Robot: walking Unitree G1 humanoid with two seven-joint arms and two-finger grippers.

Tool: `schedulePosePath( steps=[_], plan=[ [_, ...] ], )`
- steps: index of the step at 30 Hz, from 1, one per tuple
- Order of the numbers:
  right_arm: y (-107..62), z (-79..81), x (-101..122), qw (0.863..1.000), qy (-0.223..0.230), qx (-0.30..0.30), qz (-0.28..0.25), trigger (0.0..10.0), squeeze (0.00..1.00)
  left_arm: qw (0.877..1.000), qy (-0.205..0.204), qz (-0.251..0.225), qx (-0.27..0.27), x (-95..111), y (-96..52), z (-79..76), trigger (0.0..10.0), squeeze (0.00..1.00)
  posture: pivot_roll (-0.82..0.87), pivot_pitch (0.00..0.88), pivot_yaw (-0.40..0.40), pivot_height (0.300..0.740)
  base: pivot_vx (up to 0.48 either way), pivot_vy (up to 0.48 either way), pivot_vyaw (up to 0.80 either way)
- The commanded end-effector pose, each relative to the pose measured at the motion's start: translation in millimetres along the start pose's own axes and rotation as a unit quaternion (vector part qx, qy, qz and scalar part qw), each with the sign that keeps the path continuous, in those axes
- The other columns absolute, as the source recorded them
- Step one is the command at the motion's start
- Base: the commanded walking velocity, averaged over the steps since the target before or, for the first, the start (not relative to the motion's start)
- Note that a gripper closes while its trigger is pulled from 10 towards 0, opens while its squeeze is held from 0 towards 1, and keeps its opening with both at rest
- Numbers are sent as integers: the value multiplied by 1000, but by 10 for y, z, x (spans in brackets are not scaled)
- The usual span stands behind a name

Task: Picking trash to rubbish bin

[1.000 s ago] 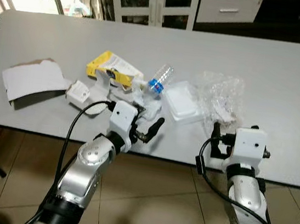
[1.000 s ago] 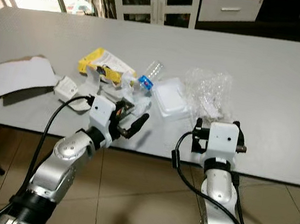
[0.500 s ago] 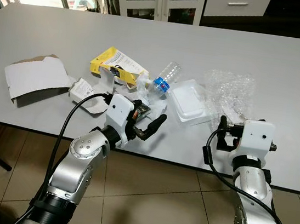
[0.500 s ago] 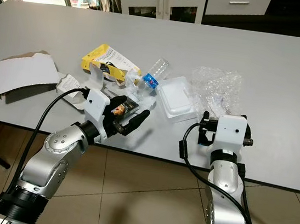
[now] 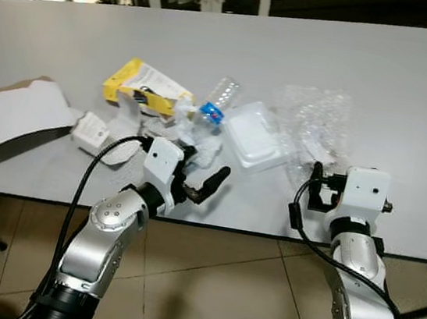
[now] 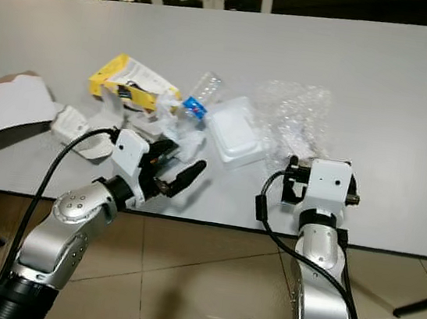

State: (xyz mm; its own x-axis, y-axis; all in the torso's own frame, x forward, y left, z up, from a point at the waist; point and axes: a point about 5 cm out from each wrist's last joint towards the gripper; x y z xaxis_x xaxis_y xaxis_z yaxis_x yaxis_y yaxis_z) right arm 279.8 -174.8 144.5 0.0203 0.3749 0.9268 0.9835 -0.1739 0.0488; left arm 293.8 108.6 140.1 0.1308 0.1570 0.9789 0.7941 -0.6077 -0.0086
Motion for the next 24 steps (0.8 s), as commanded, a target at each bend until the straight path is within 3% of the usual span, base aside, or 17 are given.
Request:
schedulePosePath(
  steps=[1,24],
  plan=[
    [-7,-14,-21,1000,3,-4,5,10000,94,1000,-3,4,-3,-3,-25,-5,10000,0,-31,180,119,740,0,0,-731],
    [34,1,4,1000,-2,14,-2,10000,82,1000,-2,-2,5,2,-18,-39,10000,0,-32,186,100,740,0,0,-659]
  ],
)
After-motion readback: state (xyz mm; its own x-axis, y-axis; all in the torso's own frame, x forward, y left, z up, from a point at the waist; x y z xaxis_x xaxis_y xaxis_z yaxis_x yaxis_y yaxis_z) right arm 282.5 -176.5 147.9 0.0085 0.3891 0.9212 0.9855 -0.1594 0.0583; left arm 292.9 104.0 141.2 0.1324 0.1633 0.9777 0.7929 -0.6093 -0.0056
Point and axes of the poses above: a point about 5 cm out from each wrist's last joint towards the gripper, its own y axis pointing out of the wrist towards the gripper, its own x axis along the axis of the wrist's last joint, z = x × y, and after that the axes turned 13 degrees about -y, right-handed
